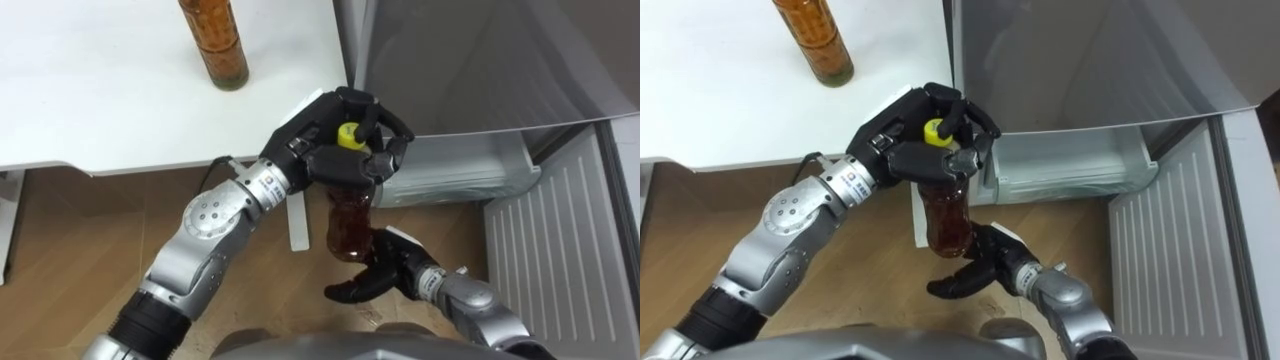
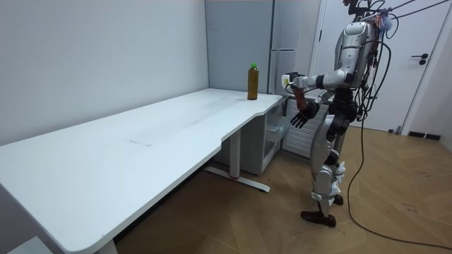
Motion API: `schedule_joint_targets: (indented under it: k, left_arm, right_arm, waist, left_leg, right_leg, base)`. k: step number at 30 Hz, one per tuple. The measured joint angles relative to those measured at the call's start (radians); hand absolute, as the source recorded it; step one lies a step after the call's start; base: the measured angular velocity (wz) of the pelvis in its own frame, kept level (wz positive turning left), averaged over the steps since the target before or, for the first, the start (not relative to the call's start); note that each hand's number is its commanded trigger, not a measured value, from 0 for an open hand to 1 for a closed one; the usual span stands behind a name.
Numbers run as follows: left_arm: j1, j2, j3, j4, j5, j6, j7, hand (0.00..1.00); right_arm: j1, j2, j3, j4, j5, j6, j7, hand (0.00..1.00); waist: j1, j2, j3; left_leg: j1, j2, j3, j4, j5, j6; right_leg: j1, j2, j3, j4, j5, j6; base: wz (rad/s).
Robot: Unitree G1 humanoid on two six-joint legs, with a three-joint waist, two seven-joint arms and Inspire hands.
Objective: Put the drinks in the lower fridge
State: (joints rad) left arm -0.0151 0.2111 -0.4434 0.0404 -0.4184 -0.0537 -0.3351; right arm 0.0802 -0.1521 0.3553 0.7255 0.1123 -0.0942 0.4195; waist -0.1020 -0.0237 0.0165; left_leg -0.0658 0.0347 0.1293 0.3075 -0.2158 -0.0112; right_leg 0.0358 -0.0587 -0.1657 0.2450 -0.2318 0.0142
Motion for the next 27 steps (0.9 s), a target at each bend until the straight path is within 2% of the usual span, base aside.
schedule_joint_targets:
  k: [6, 10, 12, 19, 27]
  left_arm:
    - [-0.001, 0.000, 0.000, 0.002, 0.001, -0.001, 0.000, 1.00]
    - [-0.007, -0.001, -0.012, 0.055, 0.024, -0.033, -0.001, 1.00]
    - [-0.011, 0.000, -0.017, 0.088, 0.065, -0.033, -0.002, 1.00]
    - [-0.011, 0.000, -0.021, 0.125, 0.142, -0.033, -0.008, 1.00]
    - [-0.011, 0.000, -0.025, 0.125, 0.147, -0.034, -0.013, 1.00]
  right_arm:
    - [0.000, -0.002, 0.017, -0.005, 0.000, 0.000, 0.020, 0.00]
    - [-0.003, -0.007, 0.018, -0.041, 0.032, -0.001, 0.020, 0.00]
    - [-0.012, -0.007, 0.017, -0.049, 0.060, -0.003, 0.020, 0.00]
    - [0.001, -0.009, 0.016, -0.117, 0.109, -0.003, 0.044, 0.00]
    - [0.023, -0.009, 0.016, -0.158, 0.125, -0.004, 0.052, 0.00]
  waist:
    - [0.000, -0.002, 0.0019]
    - [0.007, -0.006, 0.0064]
    - [0.005, -0.009, 0.0083]
    - [0.004, -0.009, 0.0083]
    - [0.000, -0.016, 0.0057]
  left_leg:
    - [-0.001, 0.001, 0.001, -0.001, 0.000, 0.000]
    - [0.007, 0.001, 0.010, -0.006, 0.000, 0.000]
    - [0.005, 0.001, 0.011, -0.006, 0.000, 0.000]
    - [-0.008, 0.002, 0.010, -0.005, 0.000, 0.000]
    - [-0.004, 0.002, 0.011, -0.007, 0.000, 0.000]
  right_leg:
    - [-0.002, 0.001, 0.002, 0.002, 0.000, 0.000]
    - [-0.003, 0.001, 0.014, 0.008, 0.000, 0.000]
    - [-0.007, 0.001, 0.015, 0.009, 0.000, 0.000]
    - [-0.018, 0.002, 0.017, 0.009, 0.000, 0.000]
    - [-0.017, 0.002, 0.020, 0.007, 0.000, 0.000]
  base:
    - [0.00]
    - [-0.08]
    - [-0.02]
    - [0.00]
    - [0.00]
